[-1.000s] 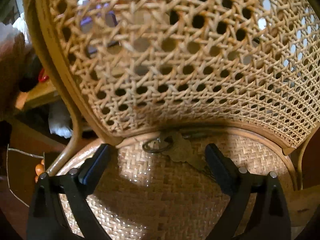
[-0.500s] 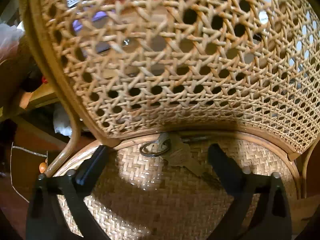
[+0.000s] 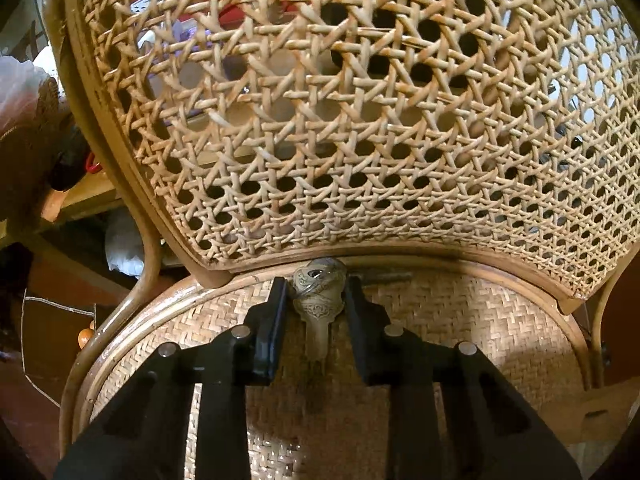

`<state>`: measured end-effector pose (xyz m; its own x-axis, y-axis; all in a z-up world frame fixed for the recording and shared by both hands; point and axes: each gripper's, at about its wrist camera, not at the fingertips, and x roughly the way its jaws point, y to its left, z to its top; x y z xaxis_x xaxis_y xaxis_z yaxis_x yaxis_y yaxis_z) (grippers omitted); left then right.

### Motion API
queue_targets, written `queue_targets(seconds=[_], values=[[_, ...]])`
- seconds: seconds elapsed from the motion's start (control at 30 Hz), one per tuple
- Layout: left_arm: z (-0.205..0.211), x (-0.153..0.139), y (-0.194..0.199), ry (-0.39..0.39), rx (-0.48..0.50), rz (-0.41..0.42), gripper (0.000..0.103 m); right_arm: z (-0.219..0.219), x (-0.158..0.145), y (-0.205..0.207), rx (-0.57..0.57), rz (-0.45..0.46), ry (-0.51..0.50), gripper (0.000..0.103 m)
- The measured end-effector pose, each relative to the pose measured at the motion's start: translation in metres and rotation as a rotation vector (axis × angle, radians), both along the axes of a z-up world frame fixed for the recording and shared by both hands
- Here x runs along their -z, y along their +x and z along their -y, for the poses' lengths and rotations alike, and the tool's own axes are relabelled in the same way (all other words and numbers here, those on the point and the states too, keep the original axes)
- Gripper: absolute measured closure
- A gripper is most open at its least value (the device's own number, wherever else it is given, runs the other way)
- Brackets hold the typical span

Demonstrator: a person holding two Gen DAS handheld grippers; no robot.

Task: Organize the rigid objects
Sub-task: 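Close the left tool on the silver key's head and lift it, then carry the silver key with the left tool over the box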

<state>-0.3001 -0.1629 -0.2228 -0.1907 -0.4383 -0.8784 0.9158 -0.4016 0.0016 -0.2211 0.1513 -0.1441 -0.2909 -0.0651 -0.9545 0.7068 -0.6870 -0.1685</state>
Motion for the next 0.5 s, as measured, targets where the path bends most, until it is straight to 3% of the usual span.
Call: queue_targets(seconds=[0.23,0.5], values=[[-0.014,0.005,0.019,0.004,0.019,-0.016,0.077,0.003,-0.001,0.004,-0.012,-0.004,0.001,0.071],[-0.023,-0.011,0.039,-0.029,0.060,-0.007,0.077,0.007,-0.001,0.005,-0.023,-0.019,0.013,0.071]])
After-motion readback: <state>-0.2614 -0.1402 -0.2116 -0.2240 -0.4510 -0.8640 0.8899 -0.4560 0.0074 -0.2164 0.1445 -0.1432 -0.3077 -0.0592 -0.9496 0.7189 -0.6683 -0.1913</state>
